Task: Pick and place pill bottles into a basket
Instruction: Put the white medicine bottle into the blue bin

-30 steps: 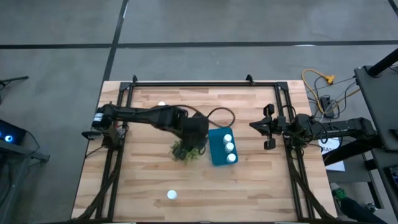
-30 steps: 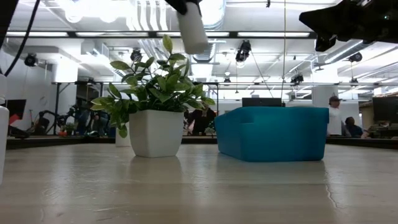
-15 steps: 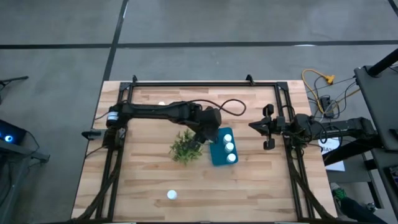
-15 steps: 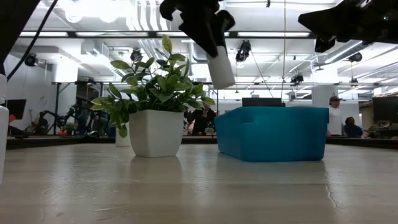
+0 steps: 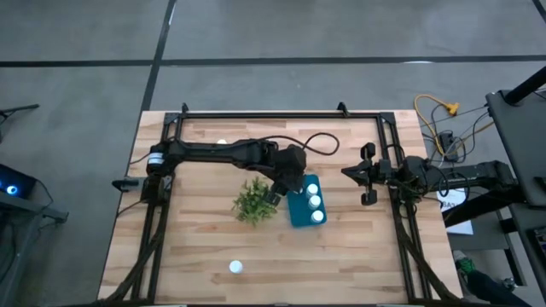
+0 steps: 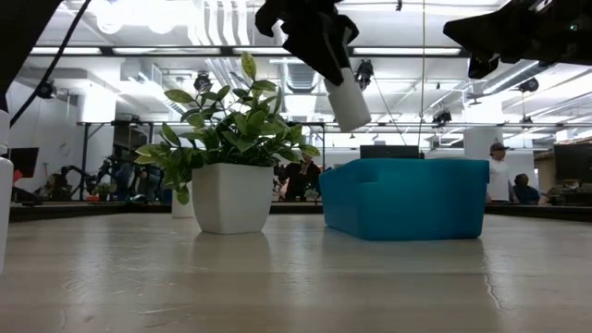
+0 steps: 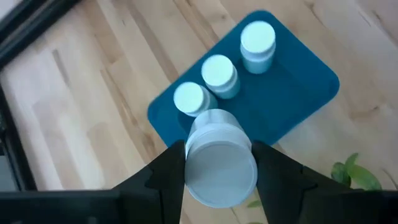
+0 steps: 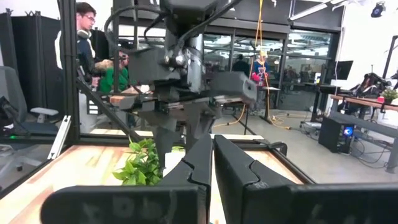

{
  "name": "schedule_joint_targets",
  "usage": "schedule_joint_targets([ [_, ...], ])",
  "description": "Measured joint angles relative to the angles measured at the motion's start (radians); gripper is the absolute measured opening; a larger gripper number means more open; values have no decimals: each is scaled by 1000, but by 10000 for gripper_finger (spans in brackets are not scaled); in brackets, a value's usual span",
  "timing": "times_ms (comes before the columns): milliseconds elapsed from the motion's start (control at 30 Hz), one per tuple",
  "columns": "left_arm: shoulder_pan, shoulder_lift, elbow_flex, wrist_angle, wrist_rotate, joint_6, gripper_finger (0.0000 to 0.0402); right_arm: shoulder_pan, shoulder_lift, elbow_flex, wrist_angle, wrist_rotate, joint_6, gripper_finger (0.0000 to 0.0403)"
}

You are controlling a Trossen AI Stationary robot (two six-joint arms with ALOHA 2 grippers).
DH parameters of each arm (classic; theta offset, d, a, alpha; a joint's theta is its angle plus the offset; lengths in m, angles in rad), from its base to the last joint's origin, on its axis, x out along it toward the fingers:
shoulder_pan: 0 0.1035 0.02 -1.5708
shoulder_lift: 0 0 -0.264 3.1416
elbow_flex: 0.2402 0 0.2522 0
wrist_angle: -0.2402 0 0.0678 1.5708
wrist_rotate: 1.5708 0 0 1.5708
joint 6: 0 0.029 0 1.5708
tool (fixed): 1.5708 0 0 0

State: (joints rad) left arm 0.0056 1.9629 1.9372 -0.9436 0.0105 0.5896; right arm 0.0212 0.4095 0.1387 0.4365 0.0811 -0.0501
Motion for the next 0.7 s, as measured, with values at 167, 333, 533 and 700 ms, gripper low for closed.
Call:
schedule_joint_targets([
  [167,1,0,-48,22,2,-4,145,0,0,0,-1,0,3,8],
  [333,1,0,-83,66,2,-4,145,0,0,0,-4,0,3,9],
  [533,2,12,-104,152,1,-3,145,0,0,0,-7,0,-3,8],
  [700,2,40,-105,184,-16,3,145,0,0,0,-13,-1,-2,8],
])
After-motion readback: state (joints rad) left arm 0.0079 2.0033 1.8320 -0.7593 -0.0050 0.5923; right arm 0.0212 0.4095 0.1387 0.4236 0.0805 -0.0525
